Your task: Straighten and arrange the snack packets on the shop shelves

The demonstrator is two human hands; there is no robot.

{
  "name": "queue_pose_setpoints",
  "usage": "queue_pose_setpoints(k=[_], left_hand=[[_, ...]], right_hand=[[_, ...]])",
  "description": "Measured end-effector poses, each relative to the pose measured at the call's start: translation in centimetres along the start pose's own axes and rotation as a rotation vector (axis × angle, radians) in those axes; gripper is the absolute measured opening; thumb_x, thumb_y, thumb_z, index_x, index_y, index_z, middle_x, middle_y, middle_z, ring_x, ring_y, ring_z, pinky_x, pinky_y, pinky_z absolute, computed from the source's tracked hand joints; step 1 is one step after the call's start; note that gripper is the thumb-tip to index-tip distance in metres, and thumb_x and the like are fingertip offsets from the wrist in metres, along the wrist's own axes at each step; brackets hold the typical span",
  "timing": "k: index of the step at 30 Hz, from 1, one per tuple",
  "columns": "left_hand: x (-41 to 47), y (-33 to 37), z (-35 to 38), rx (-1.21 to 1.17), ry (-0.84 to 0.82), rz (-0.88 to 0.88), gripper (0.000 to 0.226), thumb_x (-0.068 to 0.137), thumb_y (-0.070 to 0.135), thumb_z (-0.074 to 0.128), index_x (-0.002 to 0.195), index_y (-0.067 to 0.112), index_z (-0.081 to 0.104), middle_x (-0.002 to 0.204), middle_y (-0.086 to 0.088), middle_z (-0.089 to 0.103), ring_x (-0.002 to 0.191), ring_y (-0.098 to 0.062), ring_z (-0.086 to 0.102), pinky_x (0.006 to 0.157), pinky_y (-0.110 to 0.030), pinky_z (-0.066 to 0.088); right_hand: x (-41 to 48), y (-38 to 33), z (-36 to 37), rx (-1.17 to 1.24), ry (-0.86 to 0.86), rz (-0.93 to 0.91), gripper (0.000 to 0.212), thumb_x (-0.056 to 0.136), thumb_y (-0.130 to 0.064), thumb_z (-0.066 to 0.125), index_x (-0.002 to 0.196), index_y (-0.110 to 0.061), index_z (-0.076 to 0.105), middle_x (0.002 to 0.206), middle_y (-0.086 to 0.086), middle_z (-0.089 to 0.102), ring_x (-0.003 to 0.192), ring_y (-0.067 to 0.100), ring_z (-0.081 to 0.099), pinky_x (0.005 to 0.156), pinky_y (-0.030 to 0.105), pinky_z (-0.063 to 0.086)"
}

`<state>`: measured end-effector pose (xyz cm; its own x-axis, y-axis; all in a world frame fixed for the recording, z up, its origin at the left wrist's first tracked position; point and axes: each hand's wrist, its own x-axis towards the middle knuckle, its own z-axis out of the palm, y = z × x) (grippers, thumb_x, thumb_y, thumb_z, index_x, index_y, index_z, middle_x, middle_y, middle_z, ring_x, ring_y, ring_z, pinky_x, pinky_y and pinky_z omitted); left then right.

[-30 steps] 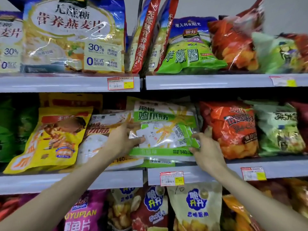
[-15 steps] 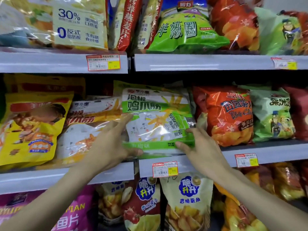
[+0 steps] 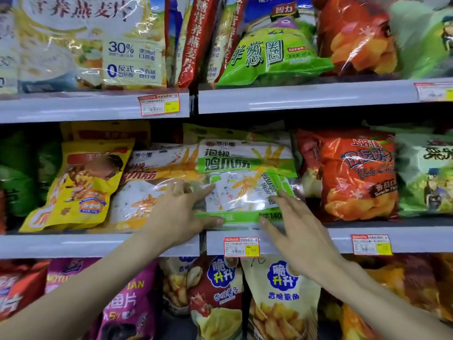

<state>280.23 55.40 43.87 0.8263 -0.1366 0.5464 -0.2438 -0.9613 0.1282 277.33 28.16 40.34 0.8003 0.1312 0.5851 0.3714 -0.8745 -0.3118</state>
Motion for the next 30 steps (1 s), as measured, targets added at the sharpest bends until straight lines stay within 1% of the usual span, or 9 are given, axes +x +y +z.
queue_pose_setpoints(k=[3,4,9,11,14,16,20,26,30], left_hand=[[-1.2,1.3,-0.4,0.024,-0.026,-0.034,0.087,0.081,0.086,0.058,0.158,0.054,0.034,0.117,-0.002,0.033,0.123,-0.027,0.034,0.105,-0.042,0.042],[-1.6,1.6,-0.5,0.036,-0.019,-0.042,0.082,0.086,0.08,0.06,0.158,0.053,0.034,0.123,-0.003,0.033,0.127,-0.028,0.034,0.106,-0.043,0.042],[-3.9,2.4,-1.5,0.126,-0.06,-0.069,0.071,0.097,0.064,0.055,0.162,0.045,0.033,0.143,-0.002,0.041,0.135,-0.03,0.038,0.109,-0.042,0.041],[-5.1,2.2,-2.4,0.141,-0.063,-0.113,0.063,0.101,0.054,0.058,0.16,0.042,0.039,0.147,0.0,0.043,0.139,-0.028,0.038,0.111,-0.041,0.04],[-7.2,1.2,-4.1,0.17,-0.032,-0.194,0.049,0.102,0.045,0.057,0.151,0.037,0.054,0.144,0.004,0.054,0.136,-0.023,0.049,0.103,-0.038,0.047],[-8.7,0.1,-5.1,0.213,-0.046,-0.247,0.046,0.102,0.038,0.054,0.149,0.035,0.056,0.14,0.004,0.059,0.13,-0.024,0.054,0.097,-0.037,0.048],[-12.2,-3.3,-7.2,0.26,-0.045,-0.395,0.045,0.1,0.04,0.054,0.145,0.037,0.058,0.138,0.007,0.066,0.126,-0.026,0.061,0.099,-0.037,0.049],[-17.9,-11.4,-11.3,0.312,-0.094,-0.585,0.048,0.096,0.049,0.053,0.141,0.035,0.06,0.133,0.002,0.07,0.124,-0.025,0.063,0.093,-0.038,0.053],[-22.0,-17.4,-13.7,0.292,-0.089,-0.746,0.046,0.096,0.05,0.058,0.139,0.033,0.062,0.13,-0.002,0.071,0.122,-0.026,0.065,0.095,-0.04,0.056]], right_hand=[[-0.3,0.0,-0.6,-0.046,-0.052,-0.07,0.061,0.104,-0.059,0.044,0.156,-0.029,0.036,0.171,-0.005,0.022,0.156,0.015,0.019,0.119,0.032,0.029],[-0.3,0.0,-0.7,-0.059,-0.069,-0.092,0.062,0.104,-0.06,0.041,0.157,-0.03,0.035,0.172,-0.005,0.019,0.157,0.015,0.017,0.12,0.032,0.028],[0.7,-1.6,-1.5,-0.088,-0.089,-0.202,0.064,0.105,-0.061,0.035,0.16,-0.028,0.03,0.173,-0.003,0.016,0.158,0.018,0.013,0.123,0.034,0.024],[1.1,-3.1,-1.2,-0.062,-0.092,-0.237,0.064,0.105,-0.06,0.035,0.16,-0.027,0.031,0.172,-0.004,0.019,0.158,0.017,0.012,0.124,0.034,0.023],[0.9,-6.0,-0.4,-0.051,-0.121,-0.319,0.066,0.107,-0.06,0.031,0.162,-0.024,0.028,0.17,-0.004,0.024,0.157,0.016,0.014,0.124,0.033,0.02],[0.8,-8.2,0.3,-0.036,-0.139,-0.374,0.064,0.107,-0.06,0.03,0.159,-0.022,0.032,0.165,-0.003,0.033,0.153,0.017,0.022,0.122,0.033,0.024],[0.8,-13.7,2.3,0.04,-0.18,-0.453,0.055,0.107,-0.057,0.033,0.15,-0.024,0.044,0.148,-0.005,0.05,0.139,0.017,0.039,0.11,0.035,0.036],[0.3,-24.5,7.2,0.069,-0.215,-0.628,0.051,0.106,-0.057,0.038,0.144,-0.026,0.051,0.136,-0.003,0.059,0.128,0.021,0.05,0.104,0.039,0.042],[0.4,-32.1,11.5,0.081,-0.258,-0.697,0.05,0.104,-0.057,0.043,0.138,-0.023,0.055,0.137,-0.001,0.06,0.131,0.023,0.049,0.105,0.041,0.043]])
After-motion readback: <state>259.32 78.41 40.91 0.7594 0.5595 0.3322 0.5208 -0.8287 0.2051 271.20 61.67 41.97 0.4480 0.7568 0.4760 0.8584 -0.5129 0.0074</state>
